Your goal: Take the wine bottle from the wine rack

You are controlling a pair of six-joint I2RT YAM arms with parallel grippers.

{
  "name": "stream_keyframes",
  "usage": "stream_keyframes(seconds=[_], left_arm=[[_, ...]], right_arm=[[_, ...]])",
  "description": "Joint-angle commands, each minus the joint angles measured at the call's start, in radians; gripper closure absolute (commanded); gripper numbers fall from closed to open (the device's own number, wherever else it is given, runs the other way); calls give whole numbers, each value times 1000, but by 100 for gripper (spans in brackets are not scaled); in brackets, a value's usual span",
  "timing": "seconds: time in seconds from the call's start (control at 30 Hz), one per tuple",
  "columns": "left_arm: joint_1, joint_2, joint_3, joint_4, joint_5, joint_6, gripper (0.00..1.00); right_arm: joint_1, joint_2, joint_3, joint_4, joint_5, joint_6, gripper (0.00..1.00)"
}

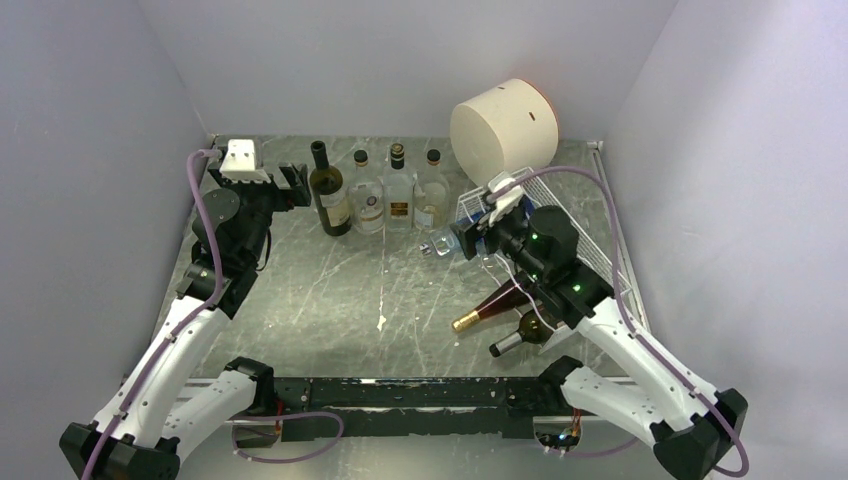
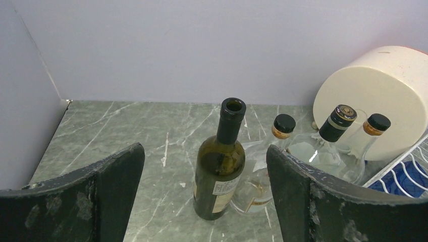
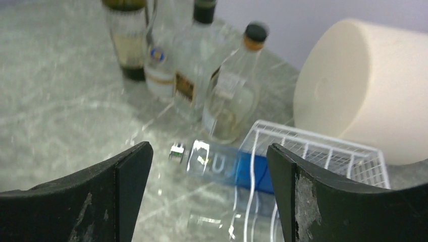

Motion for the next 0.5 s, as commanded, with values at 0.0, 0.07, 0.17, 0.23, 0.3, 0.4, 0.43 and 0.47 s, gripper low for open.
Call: stream_keyframes(seconds=[0.0,0.07,0.17,0.23,0.3,0.4,0.43,0.47], left_arm=[[-13,-14,22,5,11,-10,6],[-17,-14,26,4,-1,-4,6],[-17,-22,28,2,3,-2,6],[-19,-34,21,8,1,0,5],[-20,-39,20,9,-11,2,5],[-21,-37,24,6,1,0,5],[-20,-36,26,5,7,-3,5],[-21,-36,26,5,11,-2,5]], right_arm=[[52,15,-40,-154,-93,-90,12],[108,51,-24,-190,-103,-164,11],[226,137,21,-251,-42,-310,11],[296,206,61,-328,14,-442,10],[332,271,88,-387,103,-612,9],[340,359,112,-424,238,-770,6],[340,387,123,-432,272,-806,6],[340,412,133,-431,297,-835,5]])
